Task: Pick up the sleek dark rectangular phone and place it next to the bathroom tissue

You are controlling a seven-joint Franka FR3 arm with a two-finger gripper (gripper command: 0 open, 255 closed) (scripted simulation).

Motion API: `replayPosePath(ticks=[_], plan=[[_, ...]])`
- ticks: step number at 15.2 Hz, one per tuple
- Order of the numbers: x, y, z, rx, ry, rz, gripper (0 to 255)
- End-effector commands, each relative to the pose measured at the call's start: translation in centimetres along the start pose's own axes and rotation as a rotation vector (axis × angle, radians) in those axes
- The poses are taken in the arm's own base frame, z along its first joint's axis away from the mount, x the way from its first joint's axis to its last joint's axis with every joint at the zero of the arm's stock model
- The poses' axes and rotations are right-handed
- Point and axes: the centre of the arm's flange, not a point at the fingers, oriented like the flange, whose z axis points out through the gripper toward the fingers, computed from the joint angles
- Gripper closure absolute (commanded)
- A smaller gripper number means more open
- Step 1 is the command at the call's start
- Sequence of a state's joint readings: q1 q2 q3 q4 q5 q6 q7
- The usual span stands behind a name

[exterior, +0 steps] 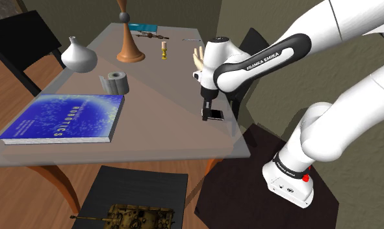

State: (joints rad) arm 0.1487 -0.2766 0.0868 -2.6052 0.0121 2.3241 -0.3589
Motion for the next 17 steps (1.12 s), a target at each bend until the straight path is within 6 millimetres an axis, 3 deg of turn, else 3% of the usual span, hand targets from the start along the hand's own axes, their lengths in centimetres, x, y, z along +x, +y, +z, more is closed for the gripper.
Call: replayPosePath(ticks=[1, 17], plan=[[0.0, 0.1, -1.1, 0.0, 0.0, 0.0, 255], [-0.1, 0.2, -9.5, 0.0, 0.0, 0.0, 255]])
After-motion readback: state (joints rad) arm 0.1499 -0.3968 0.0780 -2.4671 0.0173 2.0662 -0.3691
